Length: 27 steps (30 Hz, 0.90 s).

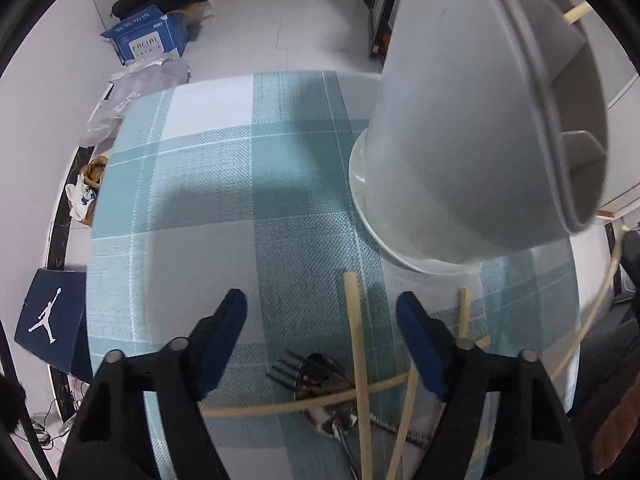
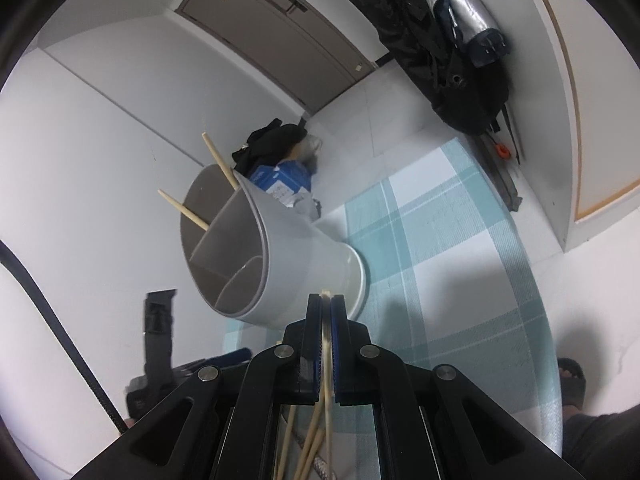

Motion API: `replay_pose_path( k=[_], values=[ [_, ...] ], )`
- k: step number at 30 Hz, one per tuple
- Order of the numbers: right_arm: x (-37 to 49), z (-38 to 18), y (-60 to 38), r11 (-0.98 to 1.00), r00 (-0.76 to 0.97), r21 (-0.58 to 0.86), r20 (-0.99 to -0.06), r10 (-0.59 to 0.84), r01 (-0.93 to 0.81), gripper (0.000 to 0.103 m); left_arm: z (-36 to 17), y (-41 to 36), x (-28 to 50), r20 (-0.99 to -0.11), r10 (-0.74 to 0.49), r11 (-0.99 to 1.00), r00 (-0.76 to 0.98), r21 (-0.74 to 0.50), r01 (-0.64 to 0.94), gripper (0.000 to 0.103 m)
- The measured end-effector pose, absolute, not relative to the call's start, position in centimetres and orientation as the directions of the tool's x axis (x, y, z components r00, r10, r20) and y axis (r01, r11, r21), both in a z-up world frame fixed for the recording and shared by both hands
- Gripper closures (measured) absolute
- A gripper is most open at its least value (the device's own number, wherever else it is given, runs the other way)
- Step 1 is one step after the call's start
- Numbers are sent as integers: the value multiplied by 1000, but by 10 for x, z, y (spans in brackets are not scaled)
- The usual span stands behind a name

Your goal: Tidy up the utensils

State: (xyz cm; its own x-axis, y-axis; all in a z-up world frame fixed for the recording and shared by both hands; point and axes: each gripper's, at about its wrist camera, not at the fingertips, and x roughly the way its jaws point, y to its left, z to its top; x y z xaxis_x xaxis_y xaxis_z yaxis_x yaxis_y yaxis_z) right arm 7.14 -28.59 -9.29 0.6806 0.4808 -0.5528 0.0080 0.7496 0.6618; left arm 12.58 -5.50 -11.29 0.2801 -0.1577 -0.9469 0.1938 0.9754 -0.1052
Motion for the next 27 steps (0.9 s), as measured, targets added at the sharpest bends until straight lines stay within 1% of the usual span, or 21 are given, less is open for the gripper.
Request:
replay_pose_path(
  k=[2, 3, 6, 7, 8, 10, 11, 13, 18, 23, 27],
  values=[
    [71, -92, -287, 752, 683, 659, -552, 479, 5, 100, -114, -56, 128, -948, -166, 974, 271, -115, 194, 47],
    [71, -92, -287, 753, 685, 658, -551, 478, 4, 100, -114, -55, 128, -948, -161, 976, 273, -111, 190, 51],
    [71, -92, -290, 747, 685, 665, -545, 484, 2, 100, -113, -57, 129, -946, -171, 976, 276, -124, 181, 67],
    [71, -92, -290, 748, 687, 664, -544, 481, 1, 100, -112, -57, 130, -944, -179, 976, 276, -134, 174, 80],
    [70, -92, -290, 749, 689, 663, -543, 481, 0, 100, -112, -56, 131, -943, -191, 975, 271, -151, 162, 88],
    [68, -90, -289, 750, 691, 661, -541, 480, -3, 100, -111, -54, 132, -937, -234, 969, 258, -204, 137, 96],
    [67, -90, -289, 751, 692, 660, -540, 479, -6, 100, -111, -53, 133, -935, -251, 966, 251, -226, 125, 98],
    [66, -89, -289, 753, 695, 658, -538, 478, -9, 100, -111, -50, 130, -934, -250, 968, 255, -231, 102, 99],
    [62, -85, -286, 757, 701, 653, -529, 478, -23, 100, -103, -46, 122, -924, -255, 967, 285, -244, 75, 100],
    [58, -78, -281, 768, 715, 638, -516, 472, -46, 100, -82, -32, 115, -899, -247, 966, 362, -260, 15, 100],
    [54, -70, -276, 785, 730, 615, -501, 464, -76, 100, -60, -26, 106, -860, -252, 958, 444, -286, -10, 100]
  ],
)
